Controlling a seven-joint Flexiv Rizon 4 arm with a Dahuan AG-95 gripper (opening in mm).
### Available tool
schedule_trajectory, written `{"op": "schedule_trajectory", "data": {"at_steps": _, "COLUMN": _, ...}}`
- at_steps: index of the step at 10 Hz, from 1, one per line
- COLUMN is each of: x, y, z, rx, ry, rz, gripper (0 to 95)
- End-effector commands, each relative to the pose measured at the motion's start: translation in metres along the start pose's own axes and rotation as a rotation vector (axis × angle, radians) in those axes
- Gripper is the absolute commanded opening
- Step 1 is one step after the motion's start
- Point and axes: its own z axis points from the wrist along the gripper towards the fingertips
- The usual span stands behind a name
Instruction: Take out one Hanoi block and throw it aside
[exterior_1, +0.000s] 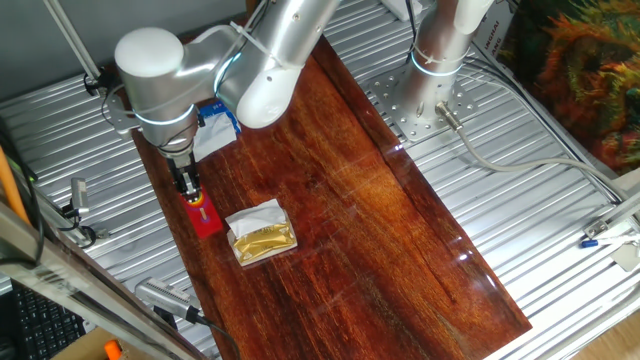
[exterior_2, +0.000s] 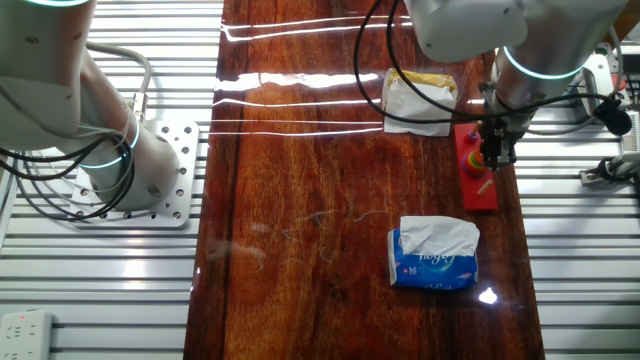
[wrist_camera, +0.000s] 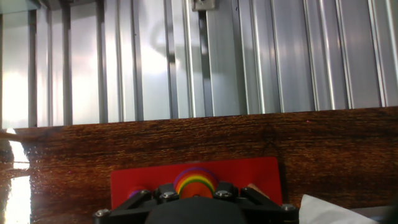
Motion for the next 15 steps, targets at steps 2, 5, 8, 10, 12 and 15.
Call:
{"op": "schedule_trajectory", "data": {"at_steps": 2, "x": -0.001, "y": -0.001, "z": -0.01, "rx": -0.002, "ry": 0.003, "rz": 0.0, "gripper": 0.0}}
{"op": "schedule_trajectory", "data": {"at_steps": 5, "x": -0.002, "y": -0.001, "z": -0.023, "rx": -0.013, "ry": 0.004, "rz": 0.002, "gripper": 0.0}}
{"op": "schedule_trajectory", "data": {"at_steps": 8, "x": -0.002, "y": 0.0, "z": -0.043, "rx": -0.016, "ry": 0.018, "rz": 0.009, "gripper": 0.0}}
{"op": "schedule_trajectory", "data": {"at_steps": 10, "x": 0.008, "y": 0.0, "z": -0.049, "rx": -0.017, "ry": 0.018, "rz": 0.008, "gripper": 0.0}}
{"op": "schedule_trajectory", "data": {"at_steps": 12, "x": 0.026, "y": -0.003, "z": -0.054, "rx": -0.011, "ry": 0.019, "rz": -0.002, "gripper": 0.0}}
{"op": "schedule_trajectory", "data": {"at_steps": 15, "x": 0.07, "y": -0.025, "z": -0.067, "rx": -0.014, "ry": 0.023, "rz": -0.053, "gripper": 0.0}}
